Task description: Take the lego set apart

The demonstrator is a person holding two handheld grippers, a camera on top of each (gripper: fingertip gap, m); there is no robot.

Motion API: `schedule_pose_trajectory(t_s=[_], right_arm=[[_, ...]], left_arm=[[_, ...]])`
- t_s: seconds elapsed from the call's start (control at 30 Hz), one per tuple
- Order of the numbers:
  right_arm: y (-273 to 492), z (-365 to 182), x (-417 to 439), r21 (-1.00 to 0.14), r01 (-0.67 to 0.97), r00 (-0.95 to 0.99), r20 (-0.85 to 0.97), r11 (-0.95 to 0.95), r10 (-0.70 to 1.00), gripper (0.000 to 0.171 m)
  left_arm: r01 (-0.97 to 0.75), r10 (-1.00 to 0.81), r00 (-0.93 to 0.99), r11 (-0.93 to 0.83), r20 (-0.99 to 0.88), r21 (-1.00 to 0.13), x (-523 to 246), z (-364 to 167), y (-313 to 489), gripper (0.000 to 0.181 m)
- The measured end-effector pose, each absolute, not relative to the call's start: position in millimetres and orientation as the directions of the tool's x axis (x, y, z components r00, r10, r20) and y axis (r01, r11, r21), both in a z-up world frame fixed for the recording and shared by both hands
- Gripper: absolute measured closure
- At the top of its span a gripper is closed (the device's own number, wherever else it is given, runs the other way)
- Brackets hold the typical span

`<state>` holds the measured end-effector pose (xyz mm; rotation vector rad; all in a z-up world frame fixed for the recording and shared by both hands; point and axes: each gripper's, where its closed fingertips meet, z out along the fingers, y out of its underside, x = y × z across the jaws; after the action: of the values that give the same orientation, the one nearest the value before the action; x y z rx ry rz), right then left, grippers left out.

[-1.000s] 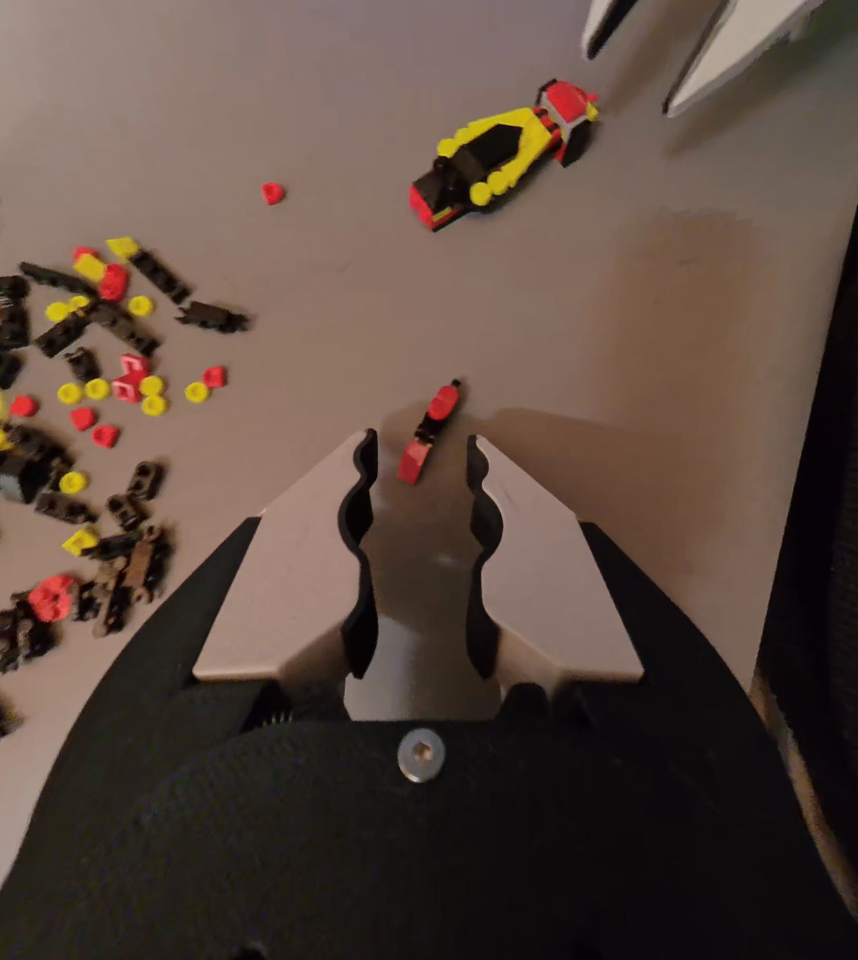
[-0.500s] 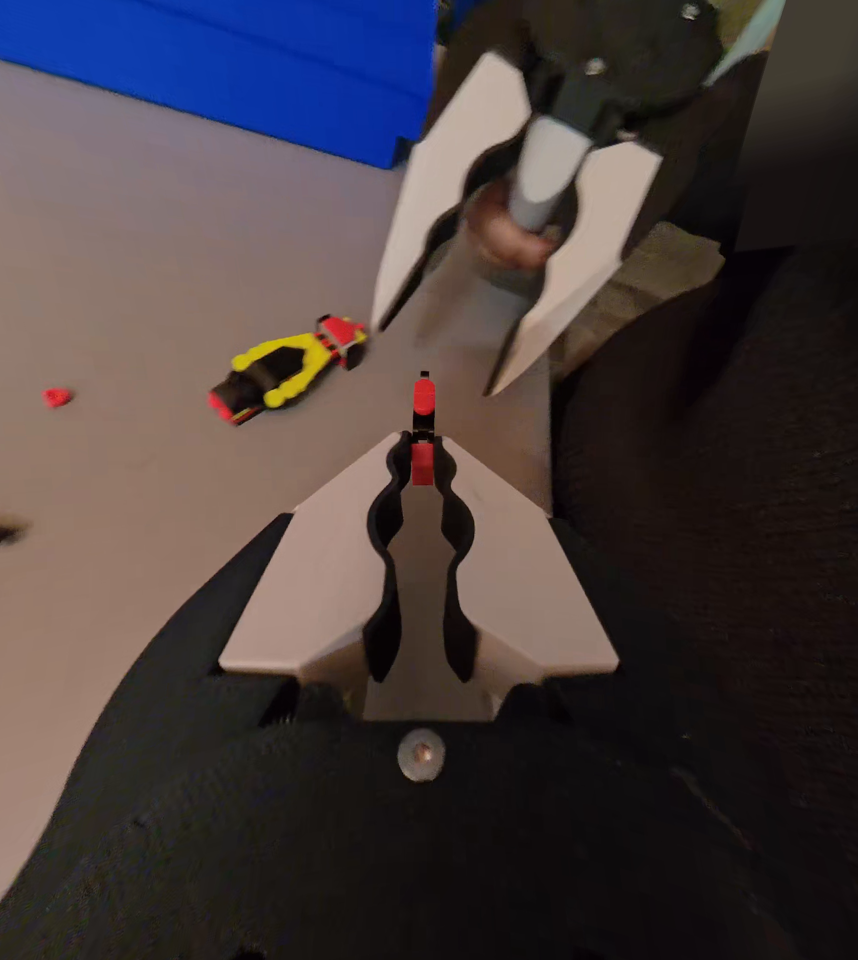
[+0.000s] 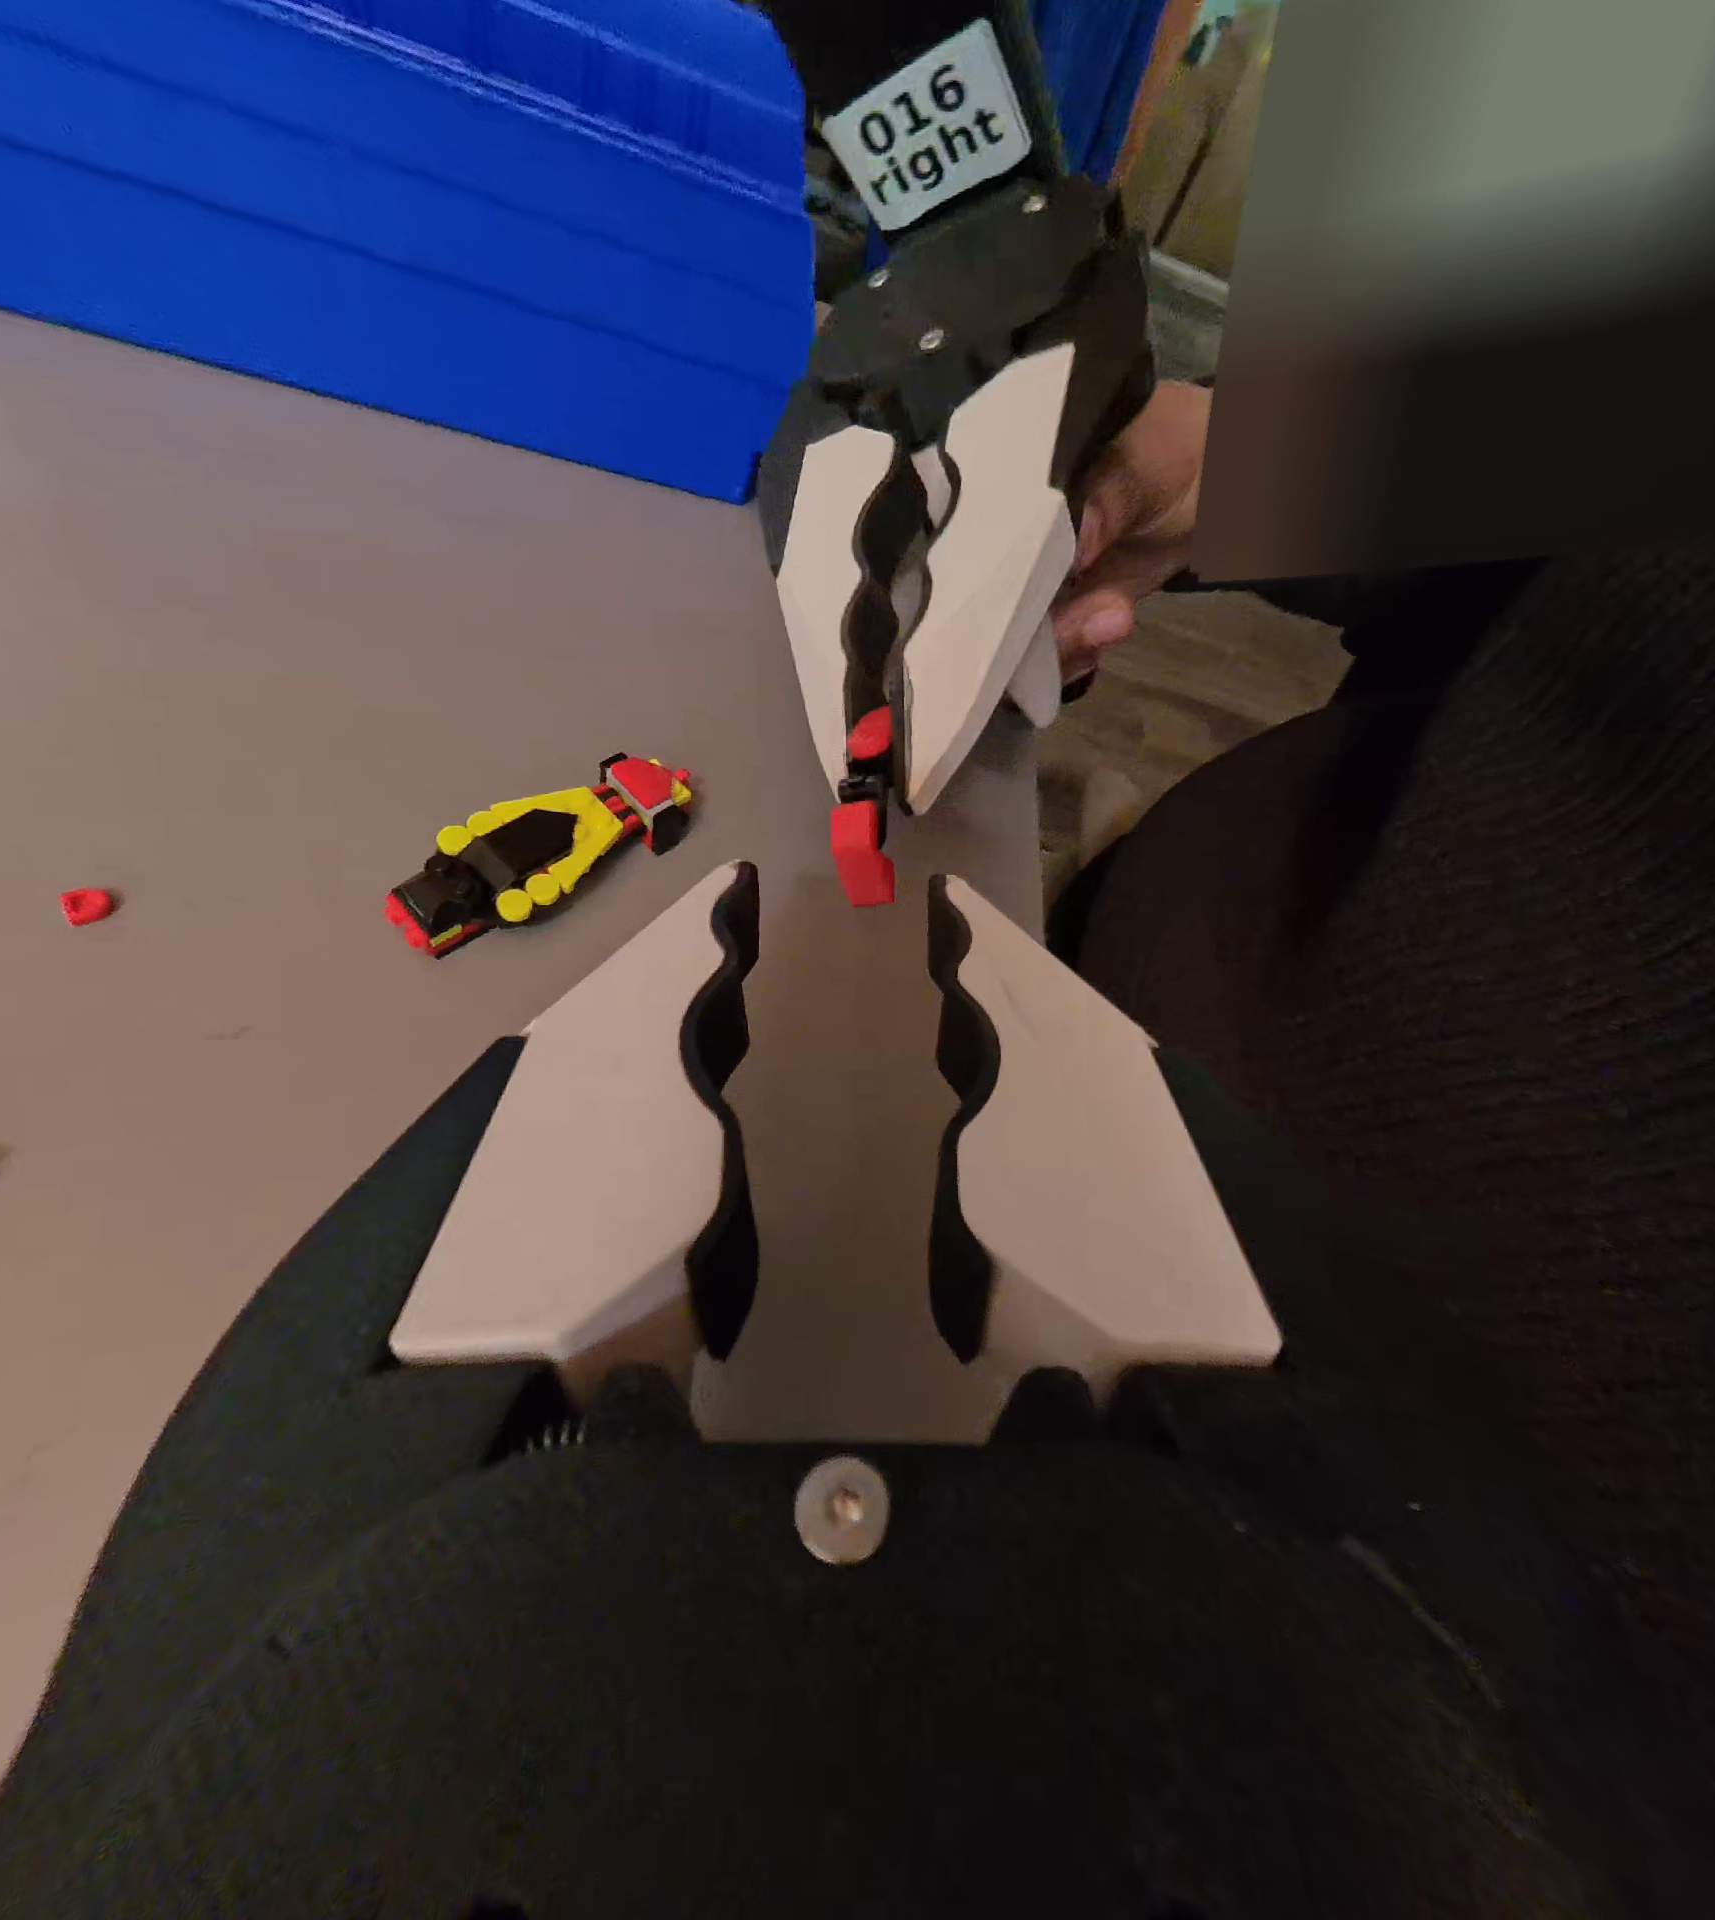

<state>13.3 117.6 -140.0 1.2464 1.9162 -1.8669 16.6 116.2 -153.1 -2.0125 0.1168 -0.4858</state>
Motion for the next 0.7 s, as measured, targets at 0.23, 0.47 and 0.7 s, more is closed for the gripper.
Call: schedule_pose_trajectory(t_s=[0.23, 0.47, 0.7], right_arm=[[118.4, -141.0, 11.9, -0.673, 0.715, -0.572, -0.718, -0.187, 0.396, 0.165], [115.8, -146.1, 17.8, -0.667, 0.731, -0.582, -0.72, -0.147, 0.378, 0.165], [113.5, -140.2, 18.0, -0.706, 0.693, -0.623, -0.689, -0.148, 0.37, 0.146]], left_arm=[[0.08, -0.257, 0.947, -0.4, 0.196, -0.913, 8.1, -141.4, 119.2, 0.173], [0.042, -0.281, 0.945, -0.403, 0.167, -0.914, 12.2, -144.2, 117.7, 0.176], [-0.016, -0.284, 0.952, -0.42, 0.115, -0.907, 14.3, -149.8, 118.4, 0.177]])
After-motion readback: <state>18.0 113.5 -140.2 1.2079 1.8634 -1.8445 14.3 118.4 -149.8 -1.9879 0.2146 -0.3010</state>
